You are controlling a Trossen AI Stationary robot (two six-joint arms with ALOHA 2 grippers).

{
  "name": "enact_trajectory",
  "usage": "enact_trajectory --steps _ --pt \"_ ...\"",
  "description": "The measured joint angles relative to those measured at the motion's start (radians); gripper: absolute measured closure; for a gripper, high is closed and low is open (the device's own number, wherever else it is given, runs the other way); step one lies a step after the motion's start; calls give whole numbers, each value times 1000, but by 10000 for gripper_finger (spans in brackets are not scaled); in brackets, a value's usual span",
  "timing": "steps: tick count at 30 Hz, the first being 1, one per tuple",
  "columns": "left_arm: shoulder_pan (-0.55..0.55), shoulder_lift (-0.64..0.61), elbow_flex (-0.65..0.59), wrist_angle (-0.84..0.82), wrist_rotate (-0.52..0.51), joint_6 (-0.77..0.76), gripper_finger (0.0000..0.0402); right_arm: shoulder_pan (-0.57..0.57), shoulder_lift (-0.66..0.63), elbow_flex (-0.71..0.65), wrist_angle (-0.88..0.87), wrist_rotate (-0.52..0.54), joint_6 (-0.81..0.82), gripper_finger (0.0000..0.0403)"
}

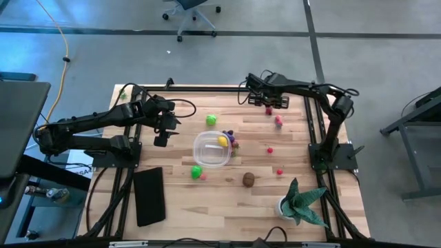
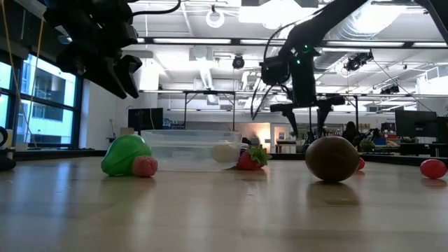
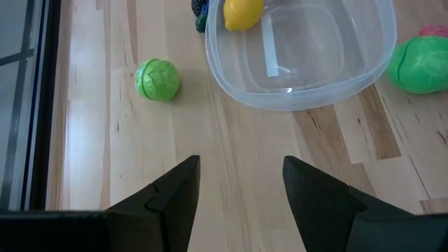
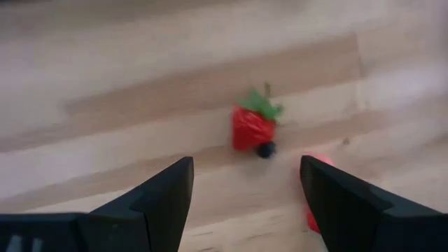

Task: Pick and placing Produce into tupperware
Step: Put the top right strawberry into the transparent bin

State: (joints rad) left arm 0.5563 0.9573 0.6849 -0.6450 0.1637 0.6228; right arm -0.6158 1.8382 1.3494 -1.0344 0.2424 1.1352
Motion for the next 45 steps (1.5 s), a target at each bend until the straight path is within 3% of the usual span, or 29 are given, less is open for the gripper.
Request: enact_trajectory --steps 11,45 --pt "0 0 0 0 0 0 208 -15 -6 -174 212 -41 43 148" --pt "0 0 0 0 0 0 208 -54 -5 -255 362 -7 53 172"
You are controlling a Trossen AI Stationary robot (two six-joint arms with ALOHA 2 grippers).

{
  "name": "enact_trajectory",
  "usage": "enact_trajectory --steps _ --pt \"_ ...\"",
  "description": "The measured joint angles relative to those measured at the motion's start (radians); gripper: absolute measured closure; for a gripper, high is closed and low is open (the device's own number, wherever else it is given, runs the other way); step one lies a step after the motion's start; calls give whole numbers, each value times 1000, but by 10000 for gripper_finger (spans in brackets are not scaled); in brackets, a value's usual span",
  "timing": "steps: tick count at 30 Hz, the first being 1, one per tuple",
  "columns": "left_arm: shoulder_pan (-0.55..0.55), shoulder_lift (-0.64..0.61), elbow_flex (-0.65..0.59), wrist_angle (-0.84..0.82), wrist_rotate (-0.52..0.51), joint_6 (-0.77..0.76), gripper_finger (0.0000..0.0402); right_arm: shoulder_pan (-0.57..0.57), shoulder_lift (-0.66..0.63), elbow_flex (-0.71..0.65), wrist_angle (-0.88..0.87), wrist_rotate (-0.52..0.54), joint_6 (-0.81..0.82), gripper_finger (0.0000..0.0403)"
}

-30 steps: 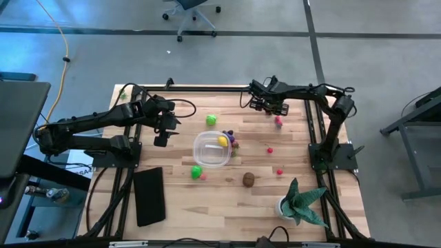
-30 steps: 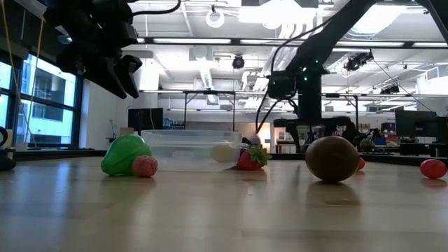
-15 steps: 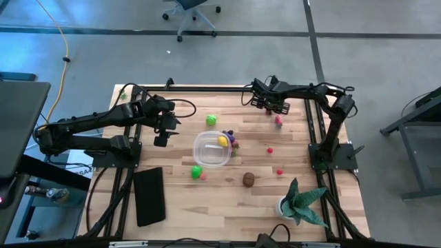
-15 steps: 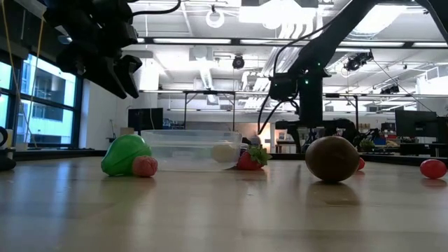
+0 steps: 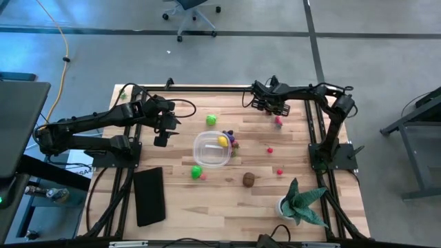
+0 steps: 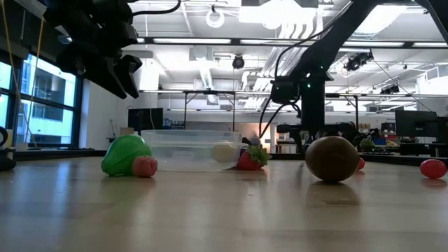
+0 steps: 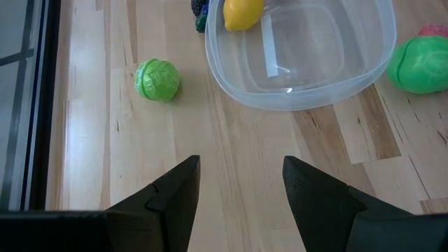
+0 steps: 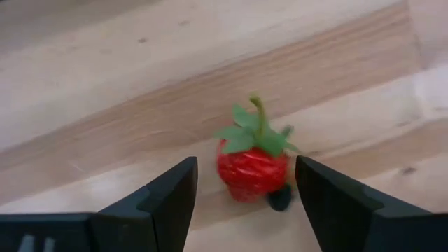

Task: Pick and placing Produce into tupperware
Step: Put the top right strawberry into the transparent bin

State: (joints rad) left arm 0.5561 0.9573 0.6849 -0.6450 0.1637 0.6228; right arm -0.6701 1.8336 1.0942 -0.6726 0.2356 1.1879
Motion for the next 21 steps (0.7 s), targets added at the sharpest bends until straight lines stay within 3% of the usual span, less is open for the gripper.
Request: enact_trajectory --steps 10,21 --pt "0 0 0 0 0 0 208 0 0 -6 31 22 -15 175" --pt "0 0 0 0 0 0 208 0 0 -6 28 18 -36 229"
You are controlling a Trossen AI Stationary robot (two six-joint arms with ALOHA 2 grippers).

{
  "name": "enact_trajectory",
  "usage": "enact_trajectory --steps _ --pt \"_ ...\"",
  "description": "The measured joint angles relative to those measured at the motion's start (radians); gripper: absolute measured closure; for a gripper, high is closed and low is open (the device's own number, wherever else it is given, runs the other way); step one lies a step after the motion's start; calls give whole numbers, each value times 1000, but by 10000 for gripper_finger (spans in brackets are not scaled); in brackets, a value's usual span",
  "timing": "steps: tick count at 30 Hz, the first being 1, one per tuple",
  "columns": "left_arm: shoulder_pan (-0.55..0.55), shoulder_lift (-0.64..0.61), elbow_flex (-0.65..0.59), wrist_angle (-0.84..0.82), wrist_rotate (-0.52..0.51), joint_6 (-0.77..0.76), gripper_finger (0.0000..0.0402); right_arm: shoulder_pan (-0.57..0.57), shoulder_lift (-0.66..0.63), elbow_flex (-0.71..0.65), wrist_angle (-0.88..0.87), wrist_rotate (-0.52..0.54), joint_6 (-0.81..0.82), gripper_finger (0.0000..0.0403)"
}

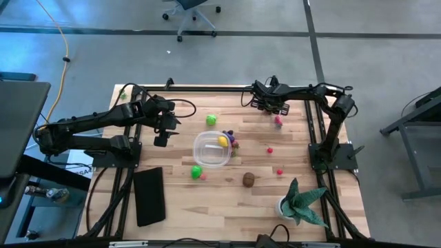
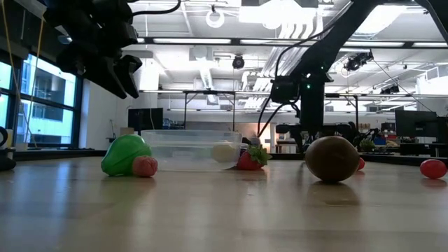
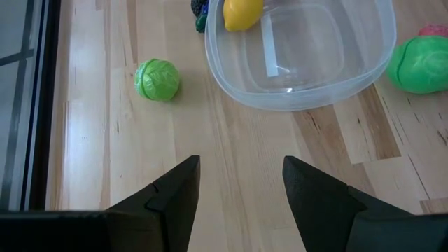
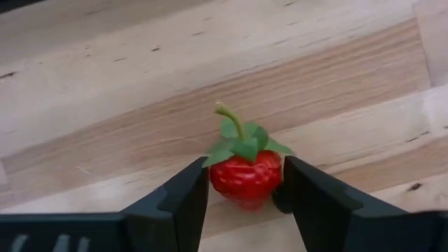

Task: Pick and placing Produce into tupperware
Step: Put the top right strawberry into the transparent bin

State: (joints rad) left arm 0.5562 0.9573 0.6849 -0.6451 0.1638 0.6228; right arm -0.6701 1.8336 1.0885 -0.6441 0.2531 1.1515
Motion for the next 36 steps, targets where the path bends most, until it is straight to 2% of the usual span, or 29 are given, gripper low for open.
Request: enact_trajectory --steps 8,17,23,30,36 --pt "0 0 0 0 0 0 208 1 0 0 21 4 -22 260" --pt "0 0 0 0 0 0 208 18 -6 2 34 6 -73 263" --pt "0 0 0 0 0 0 208 67 -75 3 50 12 -131 263" --pt "0 0 0 0 0 0 208 181 -213 3 113 -9 -320 263" --pt "0 0 0 0 0 0 208 313 -329 4 271 -150 -577 263"
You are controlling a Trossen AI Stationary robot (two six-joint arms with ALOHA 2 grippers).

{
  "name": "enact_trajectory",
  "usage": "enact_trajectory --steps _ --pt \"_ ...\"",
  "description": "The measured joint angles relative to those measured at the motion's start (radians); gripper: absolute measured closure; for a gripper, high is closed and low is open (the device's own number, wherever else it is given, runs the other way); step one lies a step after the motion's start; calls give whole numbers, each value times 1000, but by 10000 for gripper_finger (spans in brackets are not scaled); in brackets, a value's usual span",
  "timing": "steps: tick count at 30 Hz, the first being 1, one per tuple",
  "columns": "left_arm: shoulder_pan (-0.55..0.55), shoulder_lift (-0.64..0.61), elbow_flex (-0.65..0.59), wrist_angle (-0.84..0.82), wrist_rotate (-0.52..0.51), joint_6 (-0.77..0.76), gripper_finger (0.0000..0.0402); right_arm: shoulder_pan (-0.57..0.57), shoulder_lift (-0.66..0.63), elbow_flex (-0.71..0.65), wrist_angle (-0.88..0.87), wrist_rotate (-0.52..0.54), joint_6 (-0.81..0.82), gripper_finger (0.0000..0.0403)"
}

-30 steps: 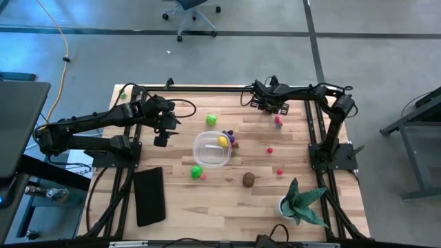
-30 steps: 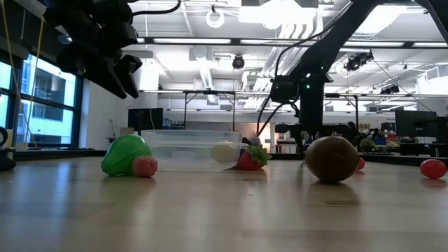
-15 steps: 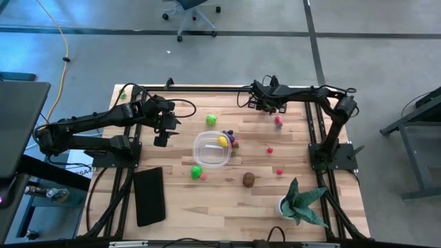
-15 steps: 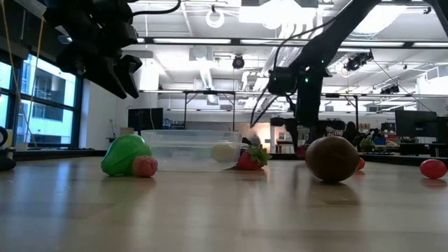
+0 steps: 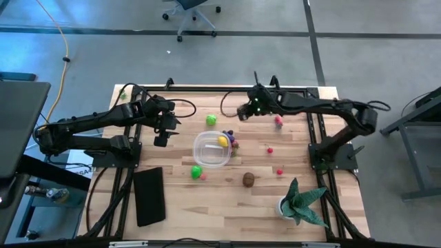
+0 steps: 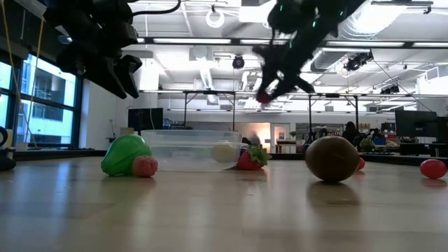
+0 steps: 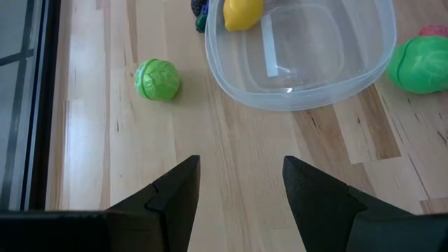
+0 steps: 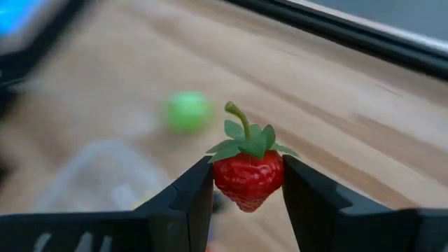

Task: Pick and placing Produce into tupperware
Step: Put the top right strawberry into the transparent bin

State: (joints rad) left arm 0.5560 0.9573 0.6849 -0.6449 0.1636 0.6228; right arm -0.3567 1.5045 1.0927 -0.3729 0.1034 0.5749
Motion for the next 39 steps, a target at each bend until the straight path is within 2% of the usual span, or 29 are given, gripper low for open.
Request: enact_trajectory --steps 5,9,17,25,30,39 --pt "0 0 0 0 0 0 208 111 -31 0 126 -124 -208 263" --pt "0 0 0 0 0 0 208 189 -14 1 192 -138 -343 263" --pt "0 0 0 0 0 0 208 252 130 1 295 -113 -418 263" --pt "0 0 0 0 0 0 208 270 288 1 407 -188 -478 263" --pt "0 0 0 0 0 0 208 283 342 23 372 -192 -506 263" --pt "0 0 0 0 0 0 208 308 453 207 106 -143 -603 263"
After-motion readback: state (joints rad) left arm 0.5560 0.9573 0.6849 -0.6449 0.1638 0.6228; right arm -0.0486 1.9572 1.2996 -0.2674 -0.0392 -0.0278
